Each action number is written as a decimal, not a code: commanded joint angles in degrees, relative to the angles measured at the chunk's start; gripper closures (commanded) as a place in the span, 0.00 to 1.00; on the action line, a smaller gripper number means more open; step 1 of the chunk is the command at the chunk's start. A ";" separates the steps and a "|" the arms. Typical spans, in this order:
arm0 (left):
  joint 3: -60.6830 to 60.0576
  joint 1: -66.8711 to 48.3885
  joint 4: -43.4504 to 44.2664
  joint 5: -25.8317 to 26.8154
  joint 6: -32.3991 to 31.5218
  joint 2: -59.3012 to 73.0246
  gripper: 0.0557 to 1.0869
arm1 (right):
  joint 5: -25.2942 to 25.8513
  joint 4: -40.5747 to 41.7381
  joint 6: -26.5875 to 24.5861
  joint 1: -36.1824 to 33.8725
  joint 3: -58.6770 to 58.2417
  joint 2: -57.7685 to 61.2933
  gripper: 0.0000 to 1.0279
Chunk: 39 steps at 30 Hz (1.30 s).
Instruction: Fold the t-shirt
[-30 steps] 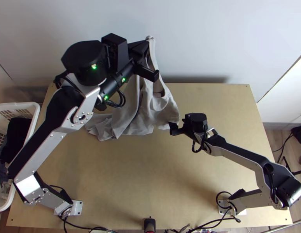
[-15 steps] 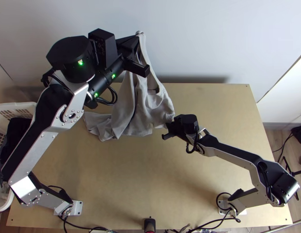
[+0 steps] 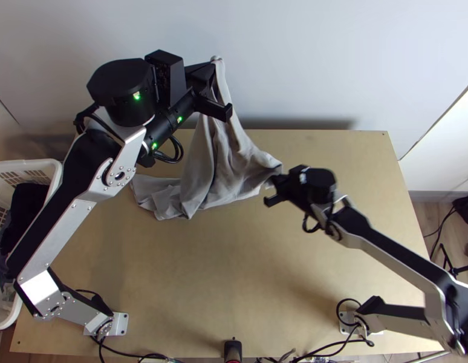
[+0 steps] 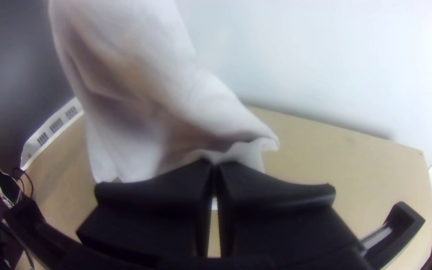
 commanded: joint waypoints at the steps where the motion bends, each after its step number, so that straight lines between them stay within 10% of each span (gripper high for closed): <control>1: -3.03 1.60 1.94 0.12 -0.44 0.34 0.96 | -0.01 -13.77 0.96 -2.27 10.13 -8.81 0.97; 20: -1.44 6.52 10.56 0.03 -0.27 7.10 0.94 | -0.27 -26.60 0.69 -3.67 35.88 -10.48 0.97; 23: -0.57 8.19 8.89 -0.41 -1.15 8.95 0.00 | -0.27 -27.04 0.43 -3.67 36.58 -10.66 0.97; 39: -0.83 11.36 -12.65 3.81 3.07 12.03 0.04 | -0.10 -29.94 -2.38 -4.55 58.12 -2.39 0.97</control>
